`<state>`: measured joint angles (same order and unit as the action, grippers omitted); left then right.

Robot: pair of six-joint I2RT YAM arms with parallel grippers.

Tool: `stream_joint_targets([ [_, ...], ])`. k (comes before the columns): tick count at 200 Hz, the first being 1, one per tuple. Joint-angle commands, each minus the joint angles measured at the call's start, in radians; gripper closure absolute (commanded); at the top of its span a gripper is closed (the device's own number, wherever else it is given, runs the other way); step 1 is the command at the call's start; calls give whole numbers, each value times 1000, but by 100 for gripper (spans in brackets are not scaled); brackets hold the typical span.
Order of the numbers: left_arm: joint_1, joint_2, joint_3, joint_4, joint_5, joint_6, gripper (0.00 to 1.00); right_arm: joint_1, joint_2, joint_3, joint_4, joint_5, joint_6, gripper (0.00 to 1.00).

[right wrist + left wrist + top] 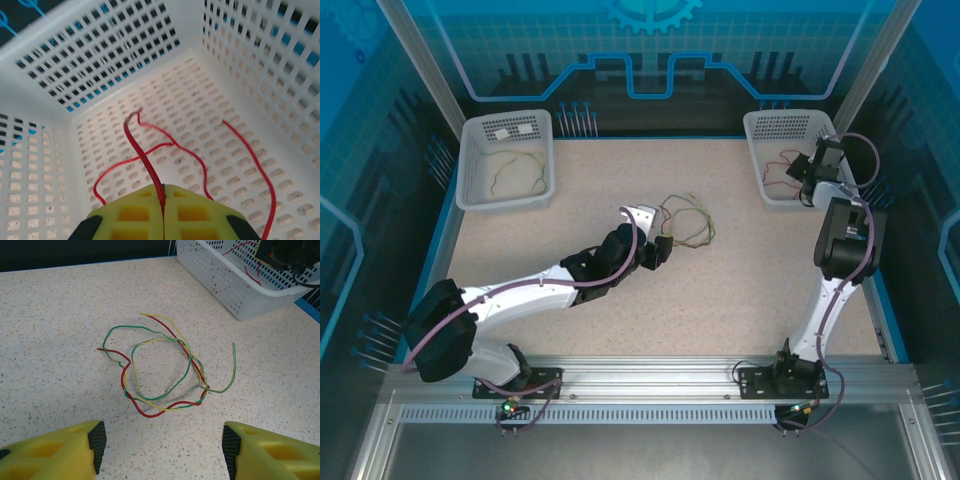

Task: Untangle the cables

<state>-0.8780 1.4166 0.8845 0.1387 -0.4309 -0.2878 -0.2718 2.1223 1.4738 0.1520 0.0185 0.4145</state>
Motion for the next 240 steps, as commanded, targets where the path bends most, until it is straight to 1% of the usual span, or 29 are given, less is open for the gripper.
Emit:
stream_joint_targets([
  [1,5,-10,-2,21,-26,2,35,27,-33,-11,-13,18,-26,88],
  [13,5,-8,1,21,-29,6,35,38,-68,-52,18,48,-45,85],
  [24,4,-7,3,27,-27,13,35,45,-100,-67,11,70,-54,83],
  [41,6,-4,10,25,-31,20,35,45,-141,-70,-20,60,-58,80],
  [48,7,-4,11,27,-31,23,35,46,-161,-78,-19,58,-64,71],
  [53,8,-4,12,28,-31,24,35,48,-174,-85,-18,61,-67,54],
  [58,9,-4,13,30,-31,25,35,50,-189,-91,-18,72,-73,42],
  [65,11,-3,13,33,-31,25,35,53,-203,-90,-30,91,-78,32],
  [70,12,-2,13,35,-30,24,35,53,-211,-86,-48,104,-78,28],
  [104,20,2,13,38,-30,14,35,51,-255,-37,-199,94,-47,26],
  [116,25,-1,11,38,-26,9,34,52,-287,-51,-228,85,-24,25],
  [137,35,-8,10,26,-17,6,32,56,-395,-115,-252,78,25,25],
  [139,37,-8,10,25,-16,6,31,57,-405,-122,-252,72,28,25],
  [143,39,-10,8,22,-16,3,26,58,-430,-139,-252,58,36,25],
  [153,50,-13,2,24,-10,-3,24,64,-490,-179,-257,2,58,24],
  [157,56,-14,-2,25,-8,-10,20,67,-513,-194,-260,-27,63,25],
  [160,61,-15,-5,27,-5,-14,19,72,-531,-205,-264,-51,64,25],
  [171,83,-16,-18,36,20,-34,18,100,-595,-244,-283,-126,51,25],
  [188,126,-16,-37,52,78,-66,17,165,-691,-329,-290,-212,14,25],
  [201,169,-17,-47,51,134,-116,16,213,-747,-382,-319,-265,-2,25],
  [218,218,-19,-79,82,201,-156,16,272,-785,-430,-375,-319,-33,25],
  [240,264,-4,-80,67,223,-161,15,349,-782,-460,-452,-356,-65,25],
])
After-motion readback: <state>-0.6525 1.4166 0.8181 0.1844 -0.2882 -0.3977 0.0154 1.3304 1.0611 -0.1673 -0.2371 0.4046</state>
